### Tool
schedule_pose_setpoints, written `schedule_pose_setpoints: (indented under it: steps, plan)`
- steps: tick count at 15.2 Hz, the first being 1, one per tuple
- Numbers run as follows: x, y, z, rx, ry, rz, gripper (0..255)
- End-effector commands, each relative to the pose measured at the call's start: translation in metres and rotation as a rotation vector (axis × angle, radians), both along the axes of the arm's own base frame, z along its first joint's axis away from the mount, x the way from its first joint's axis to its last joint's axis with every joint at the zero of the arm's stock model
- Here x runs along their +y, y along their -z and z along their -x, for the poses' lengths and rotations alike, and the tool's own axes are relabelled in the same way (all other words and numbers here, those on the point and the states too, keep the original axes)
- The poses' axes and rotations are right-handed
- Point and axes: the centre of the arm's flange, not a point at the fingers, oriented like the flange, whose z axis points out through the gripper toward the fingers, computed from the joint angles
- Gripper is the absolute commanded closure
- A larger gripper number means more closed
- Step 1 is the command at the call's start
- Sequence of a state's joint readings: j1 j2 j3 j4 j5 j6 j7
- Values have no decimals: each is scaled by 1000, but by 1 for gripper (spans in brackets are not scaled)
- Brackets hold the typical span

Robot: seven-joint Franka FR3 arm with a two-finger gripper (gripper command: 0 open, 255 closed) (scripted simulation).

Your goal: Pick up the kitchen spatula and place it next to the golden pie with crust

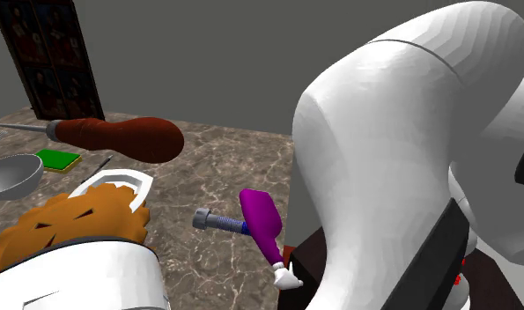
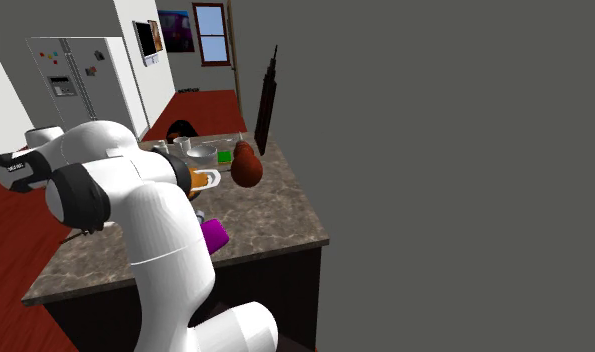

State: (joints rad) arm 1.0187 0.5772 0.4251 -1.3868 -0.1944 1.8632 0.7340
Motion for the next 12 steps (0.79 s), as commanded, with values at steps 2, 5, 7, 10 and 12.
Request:
schedule_pose_setpoints:
  steps: [2,5,7,10,12]
  plan:
    - [0,16,1,0,0,0,255]
    - [0,32,1,0,0,0,255]
    - [0,42,1,0,0,0,255]
    - [0,42,1,0,0,0,255]
    - [0,42,1,0,0,0,255]
